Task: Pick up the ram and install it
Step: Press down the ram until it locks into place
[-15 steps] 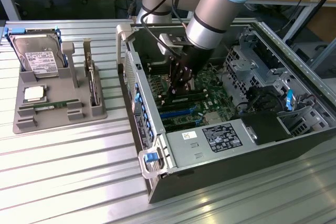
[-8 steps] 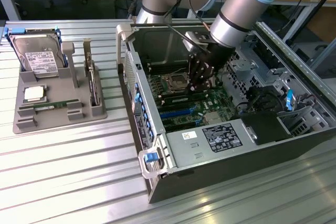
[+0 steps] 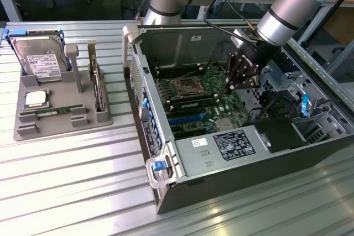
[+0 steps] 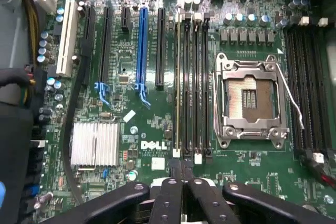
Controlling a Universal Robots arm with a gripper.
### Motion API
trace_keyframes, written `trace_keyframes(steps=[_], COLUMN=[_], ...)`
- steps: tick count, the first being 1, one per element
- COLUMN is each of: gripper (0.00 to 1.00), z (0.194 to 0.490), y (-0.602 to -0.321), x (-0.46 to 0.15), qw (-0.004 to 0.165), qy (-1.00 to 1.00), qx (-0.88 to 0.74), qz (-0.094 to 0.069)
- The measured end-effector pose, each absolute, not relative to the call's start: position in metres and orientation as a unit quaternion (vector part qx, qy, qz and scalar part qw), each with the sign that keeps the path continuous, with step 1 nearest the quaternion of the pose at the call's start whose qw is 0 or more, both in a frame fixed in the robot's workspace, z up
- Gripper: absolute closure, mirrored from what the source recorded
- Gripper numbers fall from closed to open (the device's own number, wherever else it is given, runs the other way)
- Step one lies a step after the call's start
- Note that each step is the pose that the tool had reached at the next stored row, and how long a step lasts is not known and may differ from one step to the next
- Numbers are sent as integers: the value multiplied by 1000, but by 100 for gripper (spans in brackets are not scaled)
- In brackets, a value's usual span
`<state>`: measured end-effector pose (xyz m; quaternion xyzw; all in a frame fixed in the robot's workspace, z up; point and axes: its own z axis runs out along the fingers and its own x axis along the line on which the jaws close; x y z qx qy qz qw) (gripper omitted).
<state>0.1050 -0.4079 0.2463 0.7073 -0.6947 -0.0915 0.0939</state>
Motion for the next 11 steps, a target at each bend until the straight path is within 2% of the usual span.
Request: trace_keyframes(steps=[4,7,11], gripper=[90,90,90], z=[282,285,285], y=[-408,-408,-408], x=[107,107,107], qw=[94,94,75], qy=[-695,-694,-697], qx=[707,707,710], qz=[-91,-92,-73])
